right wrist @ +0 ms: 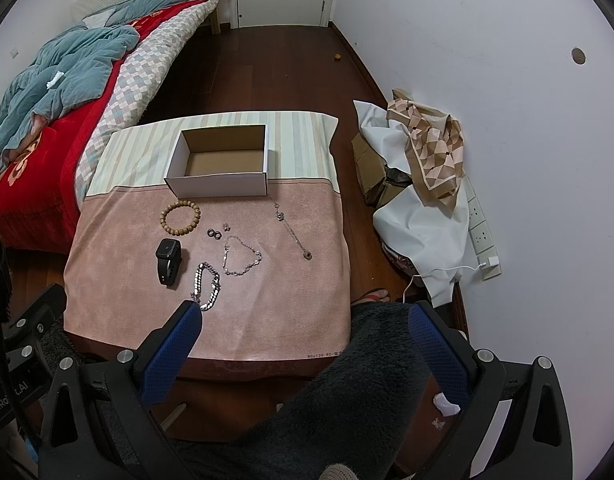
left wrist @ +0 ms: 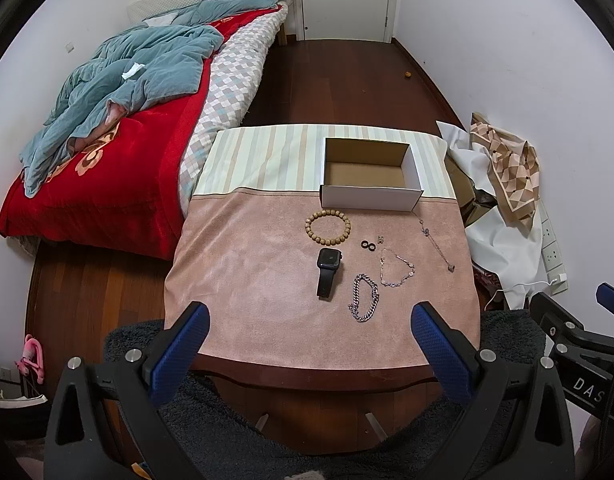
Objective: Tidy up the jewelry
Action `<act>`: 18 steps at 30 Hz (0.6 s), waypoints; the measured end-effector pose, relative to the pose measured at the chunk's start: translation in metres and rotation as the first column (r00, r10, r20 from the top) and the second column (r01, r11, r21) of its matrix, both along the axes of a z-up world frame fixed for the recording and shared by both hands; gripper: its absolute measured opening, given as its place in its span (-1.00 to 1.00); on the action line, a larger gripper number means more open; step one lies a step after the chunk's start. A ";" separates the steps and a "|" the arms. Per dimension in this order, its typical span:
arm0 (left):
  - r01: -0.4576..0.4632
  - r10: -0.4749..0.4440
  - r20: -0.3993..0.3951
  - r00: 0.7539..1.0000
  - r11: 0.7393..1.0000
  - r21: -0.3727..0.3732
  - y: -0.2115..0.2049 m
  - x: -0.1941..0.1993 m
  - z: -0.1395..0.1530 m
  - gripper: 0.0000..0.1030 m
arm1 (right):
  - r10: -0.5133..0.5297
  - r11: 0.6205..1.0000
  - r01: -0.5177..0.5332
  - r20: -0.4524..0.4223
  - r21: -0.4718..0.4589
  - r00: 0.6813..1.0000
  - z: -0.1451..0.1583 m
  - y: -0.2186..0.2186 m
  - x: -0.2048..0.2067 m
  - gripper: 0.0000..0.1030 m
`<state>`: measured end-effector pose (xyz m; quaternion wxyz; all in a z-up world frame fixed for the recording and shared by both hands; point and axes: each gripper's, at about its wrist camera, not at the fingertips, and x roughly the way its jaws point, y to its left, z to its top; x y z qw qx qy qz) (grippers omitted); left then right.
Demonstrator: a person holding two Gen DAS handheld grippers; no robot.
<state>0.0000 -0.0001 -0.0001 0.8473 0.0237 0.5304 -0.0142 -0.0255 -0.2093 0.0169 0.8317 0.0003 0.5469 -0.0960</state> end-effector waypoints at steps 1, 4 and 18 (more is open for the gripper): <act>0.000 0.000 0.001 1.000 1.000 0.001 0.000 0.000 0.000 1.00 | 0.000 1.000 0.000 0.000 -0.001 1.000 0.000 0.000 0.000 1.00; 0.000 0.000 0.000 1.000 1.000 0.001 0.000 0.000 0.000 1.00 | 0.000 1.000 0.000 0.000 -0.001 1.000 0.000 0.000 0.000 1.00; 0.001 -0.001 0.004 1.000 1.000 -0.001 0.004 0.002 0.009 1.00 | 0.001 1.000 -0.001 0.001 -0.002 1.000 0.003 0.000 0.000 1.00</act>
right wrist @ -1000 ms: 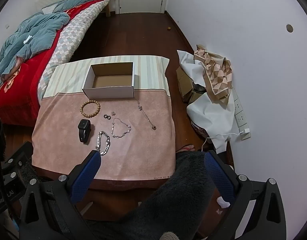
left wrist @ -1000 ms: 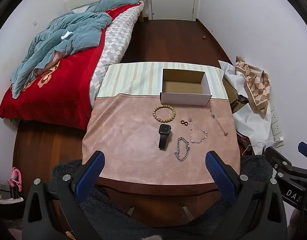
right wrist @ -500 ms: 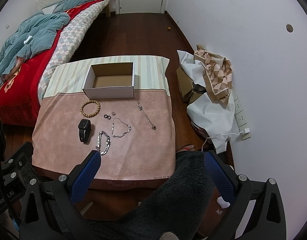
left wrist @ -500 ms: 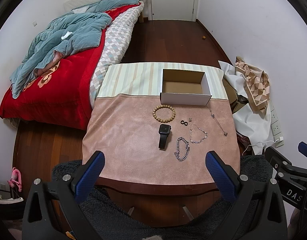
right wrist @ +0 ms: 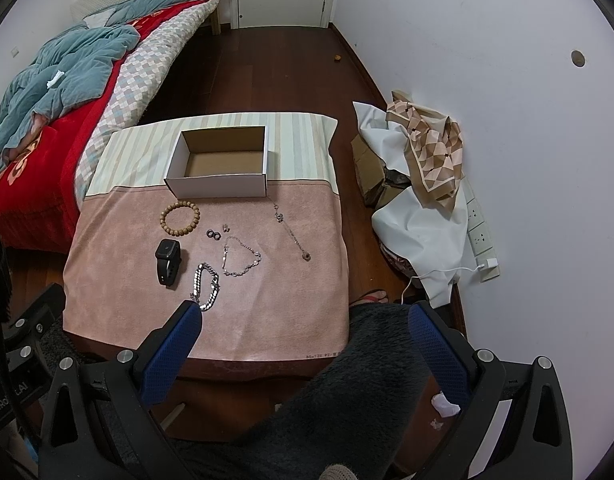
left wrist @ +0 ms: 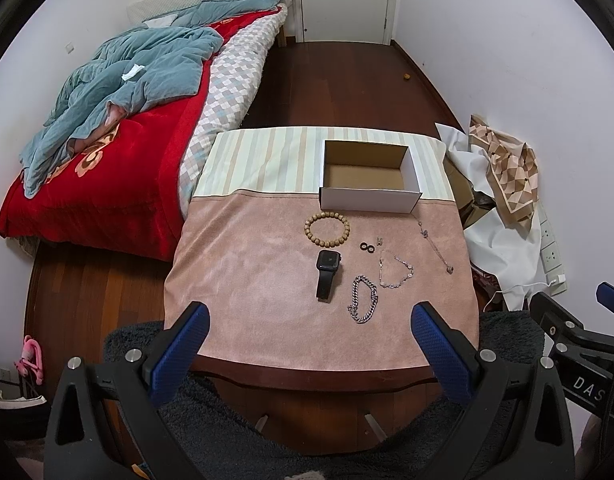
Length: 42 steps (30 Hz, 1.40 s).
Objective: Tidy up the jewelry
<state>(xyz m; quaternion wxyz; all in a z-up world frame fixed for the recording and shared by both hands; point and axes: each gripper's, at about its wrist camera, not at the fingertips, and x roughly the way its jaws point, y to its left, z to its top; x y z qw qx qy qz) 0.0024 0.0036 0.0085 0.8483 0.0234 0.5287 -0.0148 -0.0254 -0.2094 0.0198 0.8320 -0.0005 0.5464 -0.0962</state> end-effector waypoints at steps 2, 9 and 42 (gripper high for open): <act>0.001 -0.001 0.000 1.000 1.000 0.000 0.000 0.000 0.000 1.00 | 0.000 1.000 0.000 0.000 -0.001 1.000 0.000 0.000 0.000 1.00; 0.001 -0.001 0.001 1.000 1.000 -0.002 -0.003 -0.002 0.003 1.00 | 0.000 1.000 0.000 0.001 -0.002 1.000 0.001 0.000 0.000 1.00; 0.002 -0.002 0.006 1.000 1.000 -0.015 -0.014 0.000 0.006 1.00 | -0.001 1.000 0.001 0.019 -0.010 1.000 0.009 -0.002 -0.004 1.00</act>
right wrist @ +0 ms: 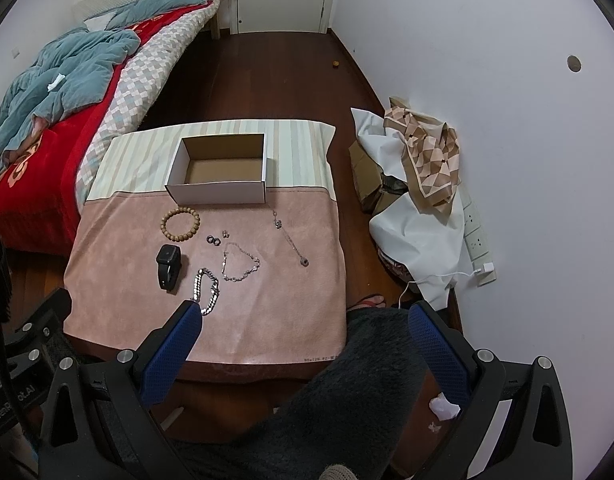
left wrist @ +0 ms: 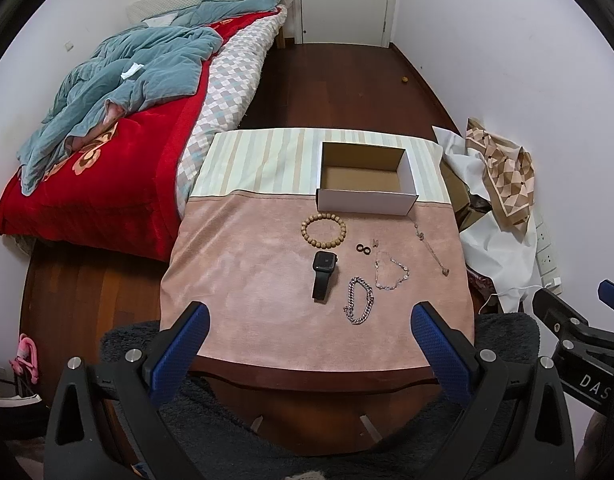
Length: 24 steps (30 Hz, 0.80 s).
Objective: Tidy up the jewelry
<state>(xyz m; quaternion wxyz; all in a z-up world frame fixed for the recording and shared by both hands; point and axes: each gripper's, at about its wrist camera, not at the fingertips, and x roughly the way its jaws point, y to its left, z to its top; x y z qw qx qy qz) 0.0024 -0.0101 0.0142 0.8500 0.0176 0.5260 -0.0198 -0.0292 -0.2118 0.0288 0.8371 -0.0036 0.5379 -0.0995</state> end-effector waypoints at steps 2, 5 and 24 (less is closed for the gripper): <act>0.000 0.000 -0.001 1.000 1.000 -0.001 -0.001 0.001 0.000 1.00 | 0.000 1.000 0.000 0.003 -0.001 1.000 0.000 0.001 0.000 1.00; -0.001 0.001 0.000 1.000 1.000 0.001 -0.001 0.001 0.000 1.00 | -0.005 1.000 0.005 0.013 0.004 1.000 0.000 0.000 0.001 1.00; -0.153 0.165 -0.017 0.986 0.943 0.297 0.043 0.098 -0.128 1.00 | -0.013 0.993 0.033 -0.170 0.116 0.985 -0.168 0.024 0.096 0.70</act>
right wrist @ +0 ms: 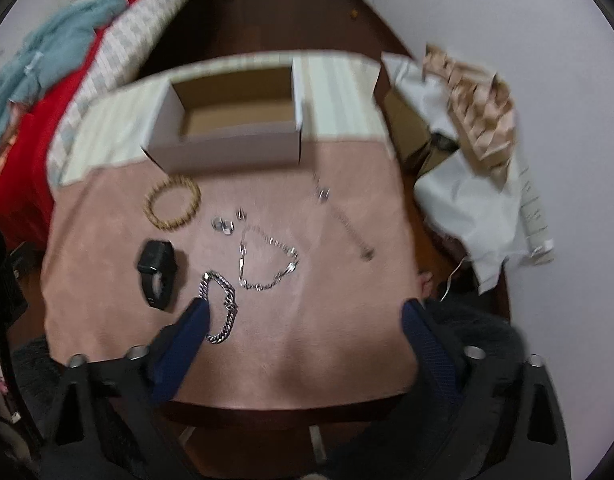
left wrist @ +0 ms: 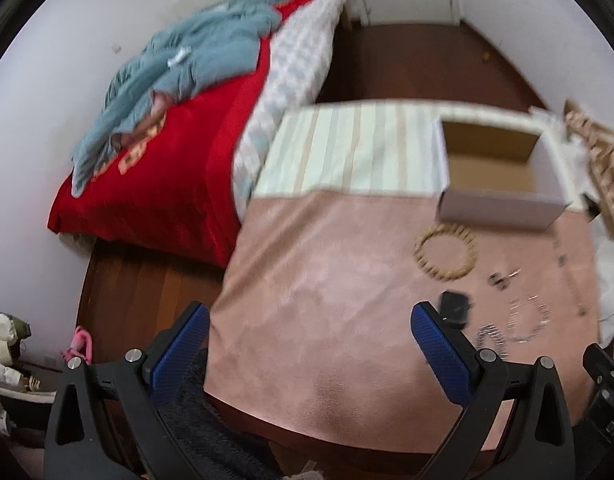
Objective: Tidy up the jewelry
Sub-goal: 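Grasp the thick silver chain bracelet with the right gripper while the left gripper grasps the black smartwatch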
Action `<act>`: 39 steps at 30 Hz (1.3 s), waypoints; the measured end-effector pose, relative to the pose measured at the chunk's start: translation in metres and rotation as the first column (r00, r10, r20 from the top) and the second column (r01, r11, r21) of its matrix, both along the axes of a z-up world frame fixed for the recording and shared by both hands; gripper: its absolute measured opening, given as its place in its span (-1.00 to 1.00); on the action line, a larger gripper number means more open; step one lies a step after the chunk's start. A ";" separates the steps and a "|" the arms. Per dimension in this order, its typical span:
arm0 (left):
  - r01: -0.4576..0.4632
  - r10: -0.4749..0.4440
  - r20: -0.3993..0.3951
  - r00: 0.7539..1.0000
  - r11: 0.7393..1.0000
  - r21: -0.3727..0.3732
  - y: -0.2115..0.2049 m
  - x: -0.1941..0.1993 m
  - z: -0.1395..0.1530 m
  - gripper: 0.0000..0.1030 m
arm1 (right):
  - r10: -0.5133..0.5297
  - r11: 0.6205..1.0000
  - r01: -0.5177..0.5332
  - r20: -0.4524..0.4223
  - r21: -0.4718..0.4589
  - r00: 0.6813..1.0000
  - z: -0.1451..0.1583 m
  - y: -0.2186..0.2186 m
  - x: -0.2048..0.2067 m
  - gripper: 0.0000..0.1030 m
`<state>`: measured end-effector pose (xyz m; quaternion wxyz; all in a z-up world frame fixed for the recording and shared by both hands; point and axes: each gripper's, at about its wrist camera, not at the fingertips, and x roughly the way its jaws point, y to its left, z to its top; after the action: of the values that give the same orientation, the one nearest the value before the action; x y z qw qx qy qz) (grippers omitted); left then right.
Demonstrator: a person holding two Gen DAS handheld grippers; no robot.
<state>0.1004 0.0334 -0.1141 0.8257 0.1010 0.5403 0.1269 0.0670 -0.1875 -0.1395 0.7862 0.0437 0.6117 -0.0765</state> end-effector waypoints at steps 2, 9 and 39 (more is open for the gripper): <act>-0.012 0.013 -0.056 0.998 1.000 0.021 0.004 0.003 -0.029 1.00 | -0.023 0.998 0.026 -0.053 0.051 0.998 -0.035 0.001 0.006 0.51; -0.036 0.043 -0.155 0.987 0.998 0.050 0.021 -0.002 -0.080 1.00 | -0.060 0.984 0.085 -0.158 0.156 0.986 -0.112 0.015 0.011 0.17; -0.022 0.029 -0.136 0.990 0.998 0.052 0.025 -0.011 -0.077 1.00 | 0.124 0.992 -0.119 -0.109 0.048 0.986 -0.133 0.082 0.012 -0.84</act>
<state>0.0893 0.0587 -0.1910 0.7823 0.1232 0.5934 0.1440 0.0786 -0.1052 -0.2722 0.7528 0.0181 0.6578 -0.0181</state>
